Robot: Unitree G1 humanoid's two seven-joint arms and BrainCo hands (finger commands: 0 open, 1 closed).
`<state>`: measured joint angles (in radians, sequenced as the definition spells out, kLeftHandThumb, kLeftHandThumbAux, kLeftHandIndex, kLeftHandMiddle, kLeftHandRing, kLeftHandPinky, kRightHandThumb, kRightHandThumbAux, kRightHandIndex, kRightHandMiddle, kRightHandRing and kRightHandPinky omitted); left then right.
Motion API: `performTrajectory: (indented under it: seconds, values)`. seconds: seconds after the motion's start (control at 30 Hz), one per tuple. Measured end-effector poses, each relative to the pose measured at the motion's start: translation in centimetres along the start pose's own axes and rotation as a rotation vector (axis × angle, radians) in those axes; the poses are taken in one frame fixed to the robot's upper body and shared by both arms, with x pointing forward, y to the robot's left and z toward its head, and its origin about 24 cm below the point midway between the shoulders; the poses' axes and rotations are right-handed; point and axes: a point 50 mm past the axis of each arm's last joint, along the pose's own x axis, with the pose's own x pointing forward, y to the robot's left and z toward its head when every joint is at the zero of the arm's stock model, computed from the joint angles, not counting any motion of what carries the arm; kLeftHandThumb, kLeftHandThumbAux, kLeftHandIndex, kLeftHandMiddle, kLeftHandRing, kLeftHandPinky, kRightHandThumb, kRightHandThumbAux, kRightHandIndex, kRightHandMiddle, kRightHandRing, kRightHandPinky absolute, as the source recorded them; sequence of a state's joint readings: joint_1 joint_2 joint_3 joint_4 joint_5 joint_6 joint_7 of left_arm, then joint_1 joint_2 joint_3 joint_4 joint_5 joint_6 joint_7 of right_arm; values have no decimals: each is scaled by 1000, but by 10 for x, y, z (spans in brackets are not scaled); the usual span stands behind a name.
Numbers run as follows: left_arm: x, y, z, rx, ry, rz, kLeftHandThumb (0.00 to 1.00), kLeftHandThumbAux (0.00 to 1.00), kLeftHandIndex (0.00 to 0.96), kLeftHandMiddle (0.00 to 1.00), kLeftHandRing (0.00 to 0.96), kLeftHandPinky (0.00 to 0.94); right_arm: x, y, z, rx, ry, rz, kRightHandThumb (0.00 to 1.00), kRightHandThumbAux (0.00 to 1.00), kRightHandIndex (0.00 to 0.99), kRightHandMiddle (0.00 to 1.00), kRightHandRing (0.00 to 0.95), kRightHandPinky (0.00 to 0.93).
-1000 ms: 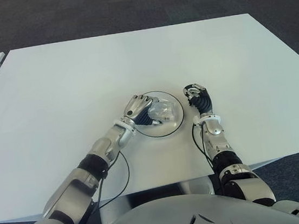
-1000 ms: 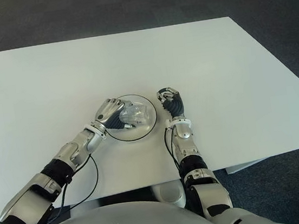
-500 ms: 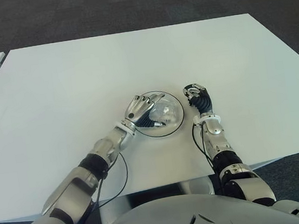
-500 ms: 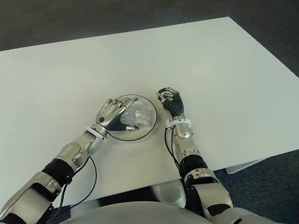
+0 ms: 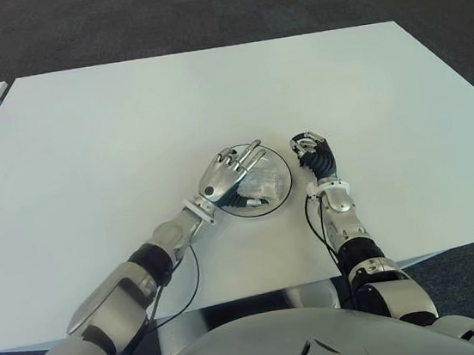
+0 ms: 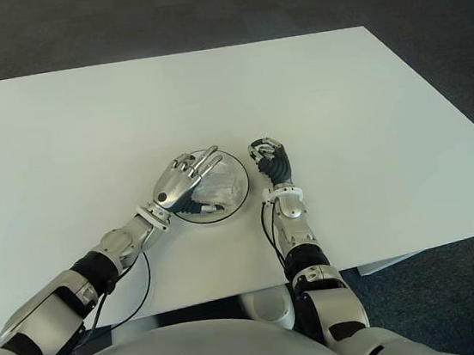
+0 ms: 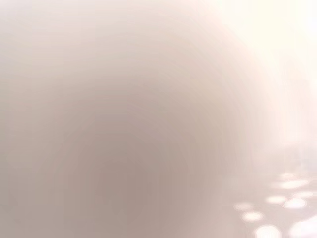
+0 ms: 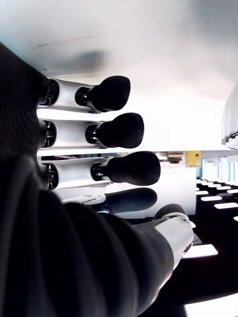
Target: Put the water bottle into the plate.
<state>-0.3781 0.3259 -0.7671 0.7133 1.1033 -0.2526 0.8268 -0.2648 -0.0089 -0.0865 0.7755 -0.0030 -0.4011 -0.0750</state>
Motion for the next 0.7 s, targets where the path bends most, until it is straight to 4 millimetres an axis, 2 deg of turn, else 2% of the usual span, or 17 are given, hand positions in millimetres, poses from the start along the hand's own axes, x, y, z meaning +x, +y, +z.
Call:
performTrajectory:
  seconds: [0.17, 0.7]
  values:
    - [-1, 1, 0, 19, -12, -5, 490, 176, 0, 0, 0, 0, 1, 0, 0, 0, 0, 3, 702, 731, 437, 785, 774, 764]
    - [-1, 8, 2, 62, -31, -85, 510, 142, 0, 0, 0, 0, 1, 1, 1, 12, -2, -1, 705, 729, 438, 780, 765, 774]
